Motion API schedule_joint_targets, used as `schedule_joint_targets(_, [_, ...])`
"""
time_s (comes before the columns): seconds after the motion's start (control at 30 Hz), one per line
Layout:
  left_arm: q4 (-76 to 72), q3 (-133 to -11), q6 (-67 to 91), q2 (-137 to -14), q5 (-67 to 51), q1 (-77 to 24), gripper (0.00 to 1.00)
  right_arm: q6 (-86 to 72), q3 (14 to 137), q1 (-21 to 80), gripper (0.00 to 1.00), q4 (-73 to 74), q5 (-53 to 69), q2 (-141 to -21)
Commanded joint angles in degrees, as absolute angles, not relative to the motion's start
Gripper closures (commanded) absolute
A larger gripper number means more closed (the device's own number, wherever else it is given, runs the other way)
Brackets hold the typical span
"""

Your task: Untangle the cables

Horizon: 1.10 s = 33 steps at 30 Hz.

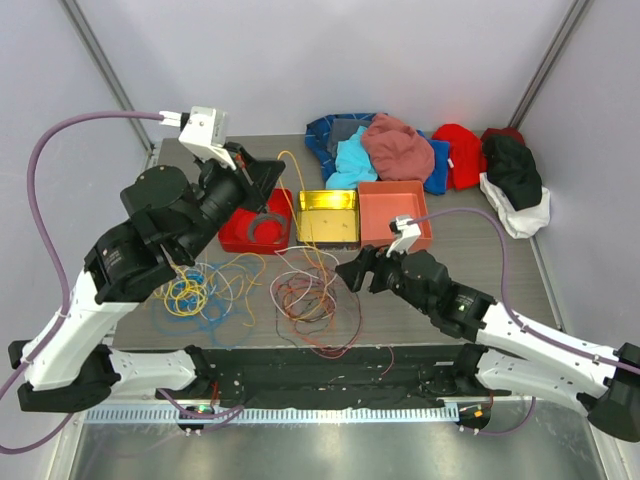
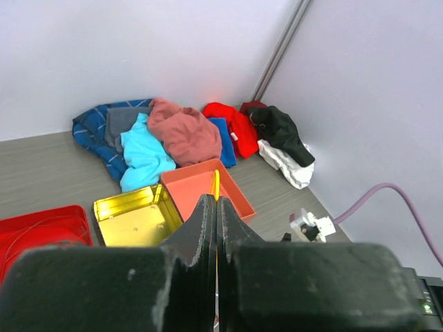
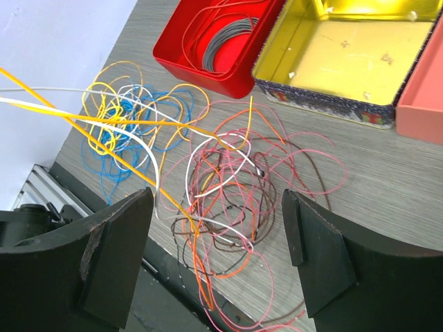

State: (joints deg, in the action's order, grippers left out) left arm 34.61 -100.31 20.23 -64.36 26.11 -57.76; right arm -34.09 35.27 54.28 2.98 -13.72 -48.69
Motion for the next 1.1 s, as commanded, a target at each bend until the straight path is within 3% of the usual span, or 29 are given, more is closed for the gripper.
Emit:
schedule_joint_targets(0.0, [34.5, -104.3, 17.3, -65.1, 24.3, -58.0, 1.00, -34.4, 37.4, 54.6, 0.16, -5.2, -13.4, -49.6])
schedule_joint_targets(0.33, [35.3, -105.0, 16.9, -66.4, 23.7, -58.1, 1.00, -30.9, 44.6, 54.5, 0.18, -7.4, -9.4, -55.6])
schedule_joint_targets(0.43, [35.3, -105.0, 16.9, -66.4, 23.7, -58.1, 1.00, -31.1, 46.5, 54.6, 0.33, -5.1, -11.6, -59.2])
schedule_joint_targets(0.47, [35.3, -105.1, 16.8, -66.4, 23.8, -58.1, 1.00, -31.4, 46.8, 54.6, 0.47, -3.5, -12.3, -59.8])
schedule_joint_targets(0.63, [35.2, -105.7, 15.9, -65.9, 24.6, -58.0, 1.00, -32.8, 43.9, 54.6, 0.55, -2.2, -11.5, -60.0])
schedule_joint_targets(0.67, [35.2, -105.9, 15.7, -65.9, 24.7, -58.1, 1.00, -33.6, 41.6, 54.6, 0.64, -3.1, -12.0, -59.3])
schedule_joint_targets(0.7, [35.3, -106.0, 15.6, -66.0, 24.8, -58.1, 1.00, -33.9, 40.6, 54.5, 0.64, -3.3, -12.5, -58.6])
schedule_joint_targets(0.77, [35.3, -106.1, 15.6, -66.1, 24.8, -58.1, 1.00, -34.4, 38.6, 54.6, 0.57, -3.2, -12.7, -56.3])
schedule_joint_targets(0.83, [35.2, -106.0, 15.6, -66.2, 24.6, -58.0, 1.00, -34.6, 37.5, 54.6, 0.38, -3.2, -12.7, -54.3])
schedule_joint_targets(1.07, [34.8, -105.6, 16.2, -66.6, 24.0, -58.0, 1.00, -34.6, 35.8, 54.6, 0.39, -3.6, -12.0, -53.3])
